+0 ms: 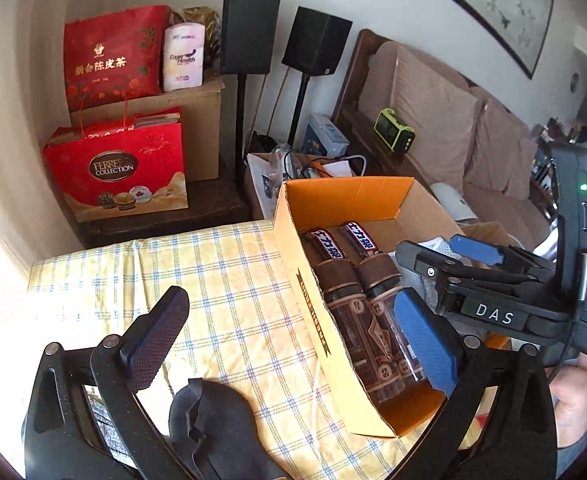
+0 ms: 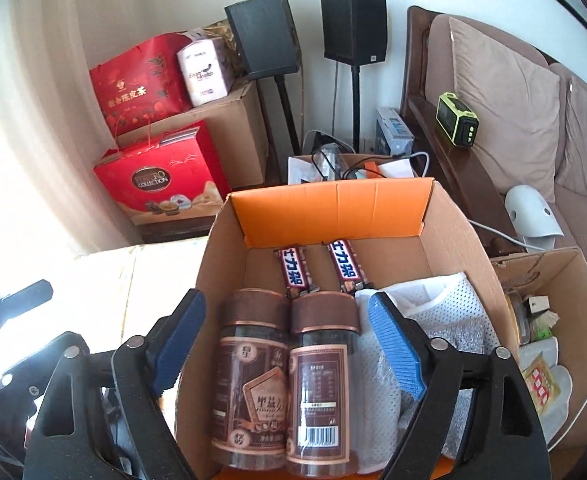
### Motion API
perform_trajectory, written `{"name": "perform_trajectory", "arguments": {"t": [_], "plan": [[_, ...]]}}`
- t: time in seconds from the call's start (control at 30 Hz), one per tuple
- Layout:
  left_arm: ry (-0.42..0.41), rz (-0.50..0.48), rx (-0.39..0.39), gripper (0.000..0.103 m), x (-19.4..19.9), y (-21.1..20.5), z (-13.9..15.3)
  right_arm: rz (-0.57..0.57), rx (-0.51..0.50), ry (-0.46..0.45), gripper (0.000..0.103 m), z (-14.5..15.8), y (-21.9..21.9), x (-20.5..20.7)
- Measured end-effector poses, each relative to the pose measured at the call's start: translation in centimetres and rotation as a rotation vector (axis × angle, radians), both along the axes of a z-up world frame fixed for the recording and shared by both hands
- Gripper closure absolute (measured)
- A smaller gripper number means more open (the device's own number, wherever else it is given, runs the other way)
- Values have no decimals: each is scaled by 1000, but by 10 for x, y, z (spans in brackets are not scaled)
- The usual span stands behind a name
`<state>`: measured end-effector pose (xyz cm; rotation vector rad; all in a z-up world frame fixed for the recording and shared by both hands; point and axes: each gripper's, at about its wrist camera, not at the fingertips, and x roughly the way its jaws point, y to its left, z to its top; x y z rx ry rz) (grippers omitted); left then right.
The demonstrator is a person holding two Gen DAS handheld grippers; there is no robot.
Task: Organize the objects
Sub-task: 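Withdraw both grippers from the box toward the black eye mask, then close the left gripper on the long grey sock beside the mask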
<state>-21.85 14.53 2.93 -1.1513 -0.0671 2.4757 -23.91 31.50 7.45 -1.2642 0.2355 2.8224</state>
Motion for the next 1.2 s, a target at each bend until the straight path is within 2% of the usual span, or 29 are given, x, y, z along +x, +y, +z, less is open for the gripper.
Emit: {"name": "perform_trajectory", "arguments": {"t": [0.1, 0.47, 0.63, 0.83, 1.0, 1.2], "plan": [[11, 20, -2, 0, 13, -13, 2, 16, -9, 15, 2, 4, -9, 12], [-8, 67, 4, 0, 50, -60, -1, 52, 38, 57, 1, 12, -50, 49], [-13, 85, 11, 0, 66, -88, 3, 68, 12, 45, 1, 5, -64, 59], [-4, 160, -5, 0, 83, -130, 4, 134, 4, 27, 1, 0, -90, 70], [-28, 226, -12, 0, 93, -164, -9, 198, 25, 25, 1, -3, -116, 79], [-78, 285, 3, 0, 105, -195, -39, 262, 16, 30, 1, -13, -144, 88]]}}
